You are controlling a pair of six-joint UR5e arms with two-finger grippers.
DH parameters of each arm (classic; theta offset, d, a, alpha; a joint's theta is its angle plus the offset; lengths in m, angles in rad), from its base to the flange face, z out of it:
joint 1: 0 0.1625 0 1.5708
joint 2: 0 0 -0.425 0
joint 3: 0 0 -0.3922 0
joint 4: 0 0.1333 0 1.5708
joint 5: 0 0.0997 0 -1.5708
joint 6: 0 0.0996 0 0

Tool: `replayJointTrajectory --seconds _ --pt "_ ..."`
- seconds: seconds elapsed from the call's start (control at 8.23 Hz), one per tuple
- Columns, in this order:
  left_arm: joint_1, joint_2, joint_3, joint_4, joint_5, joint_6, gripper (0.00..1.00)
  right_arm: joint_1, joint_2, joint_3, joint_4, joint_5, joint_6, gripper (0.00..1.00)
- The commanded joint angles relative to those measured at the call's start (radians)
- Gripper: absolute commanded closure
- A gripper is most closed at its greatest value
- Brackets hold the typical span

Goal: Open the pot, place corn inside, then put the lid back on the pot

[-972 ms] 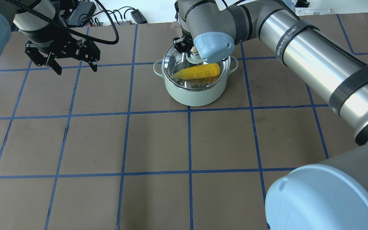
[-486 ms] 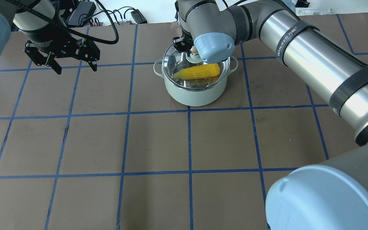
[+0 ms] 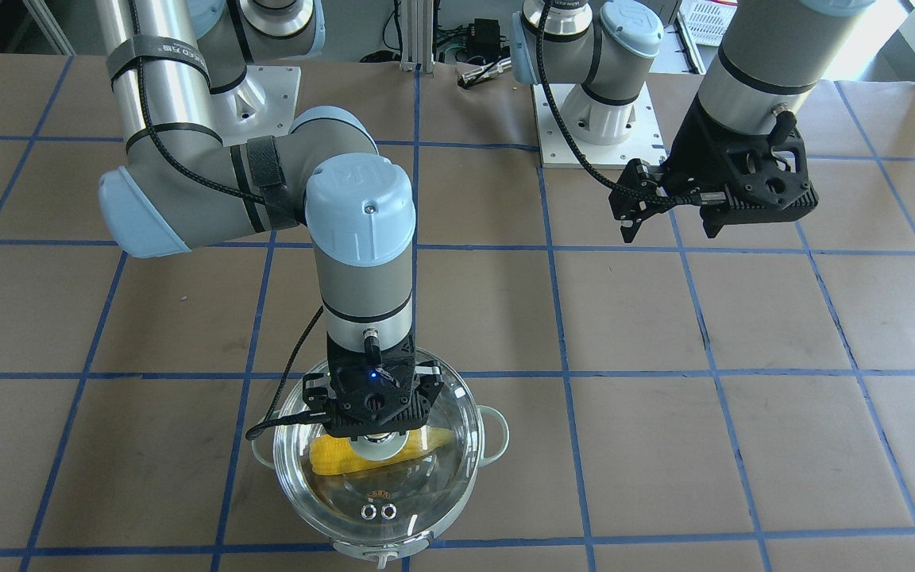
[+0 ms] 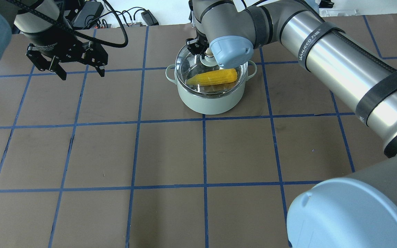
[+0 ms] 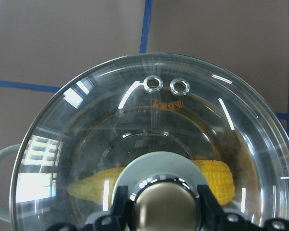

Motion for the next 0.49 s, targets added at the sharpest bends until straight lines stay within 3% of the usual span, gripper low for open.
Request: replayJointTrajectory --seconds 0.0,0.36 --pt "0.0 0.0 0.0 0.0 -0.001 0.004 0.0 -0.001 -0.002 0.018 -0.016 0.002 0.002 0.81" --pt "0.0 0.0 0.0 0.0 -0.001 0.005 0.0 -0.001 -0.01 0.019 -0.015 0.008 0.03 0.81"
